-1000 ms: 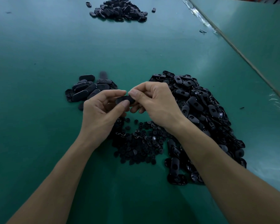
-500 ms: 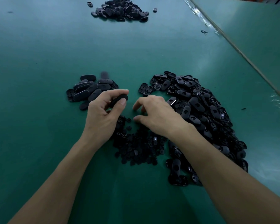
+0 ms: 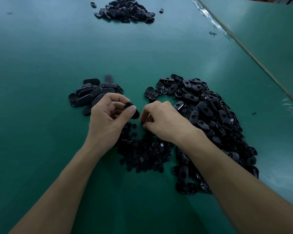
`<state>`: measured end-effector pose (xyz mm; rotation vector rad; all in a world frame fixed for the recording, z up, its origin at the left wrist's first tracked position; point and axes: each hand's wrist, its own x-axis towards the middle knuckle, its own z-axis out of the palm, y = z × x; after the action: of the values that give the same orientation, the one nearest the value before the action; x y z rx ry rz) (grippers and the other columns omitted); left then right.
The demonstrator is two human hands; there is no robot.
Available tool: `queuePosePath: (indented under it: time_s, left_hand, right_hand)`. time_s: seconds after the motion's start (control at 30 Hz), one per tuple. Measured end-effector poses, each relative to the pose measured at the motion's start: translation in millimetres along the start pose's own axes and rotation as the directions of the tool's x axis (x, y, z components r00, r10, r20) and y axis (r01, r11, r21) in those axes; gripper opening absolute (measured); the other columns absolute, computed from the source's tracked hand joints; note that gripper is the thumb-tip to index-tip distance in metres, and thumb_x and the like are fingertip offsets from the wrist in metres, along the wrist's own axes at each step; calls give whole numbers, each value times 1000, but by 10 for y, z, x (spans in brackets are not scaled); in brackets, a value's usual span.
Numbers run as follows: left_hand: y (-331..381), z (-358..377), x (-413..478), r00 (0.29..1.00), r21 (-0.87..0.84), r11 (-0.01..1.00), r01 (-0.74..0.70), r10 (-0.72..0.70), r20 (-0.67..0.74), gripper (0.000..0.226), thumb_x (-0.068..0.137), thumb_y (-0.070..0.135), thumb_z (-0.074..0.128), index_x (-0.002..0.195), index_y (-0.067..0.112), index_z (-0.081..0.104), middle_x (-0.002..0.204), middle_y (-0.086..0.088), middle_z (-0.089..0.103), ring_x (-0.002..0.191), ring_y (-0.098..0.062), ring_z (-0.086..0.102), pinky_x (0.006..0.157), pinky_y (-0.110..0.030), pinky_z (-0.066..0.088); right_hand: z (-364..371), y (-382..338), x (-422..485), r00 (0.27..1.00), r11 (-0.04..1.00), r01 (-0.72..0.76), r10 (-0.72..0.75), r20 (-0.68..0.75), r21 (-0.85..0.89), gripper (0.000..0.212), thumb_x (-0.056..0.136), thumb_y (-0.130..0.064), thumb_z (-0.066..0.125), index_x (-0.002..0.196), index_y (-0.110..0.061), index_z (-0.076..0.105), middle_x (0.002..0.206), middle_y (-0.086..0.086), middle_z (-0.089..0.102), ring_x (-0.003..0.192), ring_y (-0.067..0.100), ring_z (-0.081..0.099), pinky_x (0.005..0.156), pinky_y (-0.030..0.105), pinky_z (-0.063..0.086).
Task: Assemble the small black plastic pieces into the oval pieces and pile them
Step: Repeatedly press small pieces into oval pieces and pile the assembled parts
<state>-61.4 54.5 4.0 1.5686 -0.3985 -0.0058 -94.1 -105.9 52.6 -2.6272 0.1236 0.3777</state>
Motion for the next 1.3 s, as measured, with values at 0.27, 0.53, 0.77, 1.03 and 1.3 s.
queuePosePath:
  time_s: [0.27, 0.53, 0.77, 1.03, 1.3]
  left_hand:
    - [-8, 5, 0, 1000, 10, 1000, -9, 9, 12, 23, 89, 11, 74, 92, 28, 60, 76, 11, 69, 69, -7, 63, 67, -18, 52]
    - [-4, 8, 7, 999, -16, 1000, 18, -19, -34, 20, 88, 6, 74, 90, 19, 60, 77, 9, 69, 69, -11, 67, 67, -21, 56]
    - [-8, -3, 3, 990, -113, 993, 46, -60, -125, 16, 88, 5, 74, 89, 12, 60, 74, 2, 73, 68, -18, 74, 65, -30, 62]
    - [2, -15, 18, 993, -75, 995, 63, -70, -98, 13, 87, 10, 75, 96, 17, 70, 79, 3, 77, 71, -14, 74, 66, -21, 57]
    - [-20, -23, 23, 984, -150, 986, 77, -100, -148, 8, 89, 6, 73, 93, 11, 68, 77, -2, 76, 71, -18, 74, 66, -24, 58]
  right_hand:
    - [27, -22, 65, 999, 994, 20, -16, 37, -108, 9, 97, -21, 62, 105, -17, 62, 113, 8, 57, 101, 29, 59, 90, 47, 53]
    - [15, -43, 47, 999, 997, 31, -28, 41, -77, 5, 99, -21, 58, 101, -21, 52, 111, 8, 54, 97, 30, 58, 87, 49, 53]
    - [-60, -55, 15, 976, 987, 86, -56, -208, 138, 12, 101, -21, 58, 105, -17, 68, 102, 2, 64, 93, 17, 61, 87, 38, 54]
    - [-123, -133, -41, 899, 928, 260, -132, -417, 267, 10, 97, -18, 63, 98, -20, 73, 71, -14, 62, 64, 2, 62, 62, 13, 49]
    - [-147, -189, -74, 880, 906, 304, -148, -450, 296, 11, 92, -16, 70, 99, -16, 78, 78, -13, 70, 73, -5, 65, 74, 8, 51]
